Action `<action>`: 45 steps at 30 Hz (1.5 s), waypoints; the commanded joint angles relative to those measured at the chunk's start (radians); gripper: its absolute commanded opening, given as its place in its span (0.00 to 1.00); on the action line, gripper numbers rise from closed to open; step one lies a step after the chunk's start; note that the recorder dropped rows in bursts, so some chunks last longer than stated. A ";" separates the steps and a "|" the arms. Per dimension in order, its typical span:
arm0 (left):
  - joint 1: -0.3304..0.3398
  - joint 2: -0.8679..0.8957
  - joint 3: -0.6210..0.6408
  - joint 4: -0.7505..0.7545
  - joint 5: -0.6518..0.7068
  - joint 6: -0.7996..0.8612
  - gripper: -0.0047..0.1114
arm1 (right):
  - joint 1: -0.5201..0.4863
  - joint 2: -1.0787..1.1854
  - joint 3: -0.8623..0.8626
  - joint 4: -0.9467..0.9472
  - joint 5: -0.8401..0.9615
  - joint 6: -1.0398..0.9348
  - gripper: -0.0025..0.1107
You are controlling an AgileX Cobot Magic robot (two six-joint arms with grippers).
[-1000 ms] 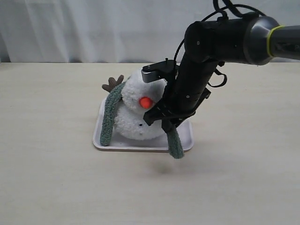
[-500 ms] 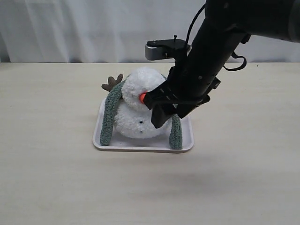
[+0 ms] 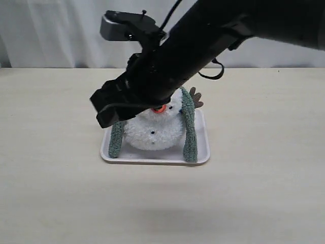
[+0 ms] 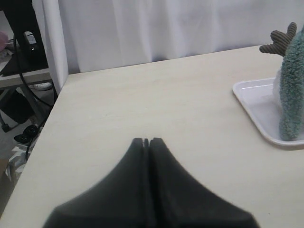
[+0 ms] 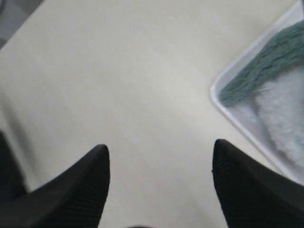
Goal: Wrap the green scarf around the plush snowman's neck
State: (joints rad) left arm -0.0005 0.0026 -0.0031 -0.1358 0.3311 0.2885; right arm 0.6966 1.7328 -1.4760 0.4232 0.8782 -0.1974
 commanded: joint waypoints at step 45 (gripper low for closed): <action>-0.005 -0.003 0.003 -0.004 -0.008 -0.006 0.04 | 0.191 0.439 0.000 -0.865 -0.447 1.139 0.50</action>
State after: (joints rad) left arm -0.0005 0.0026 -0.0031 -0.1358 0.3311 0.2885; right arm 0.8855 2.1781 -1.4760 -0.4151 0.4467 0.9347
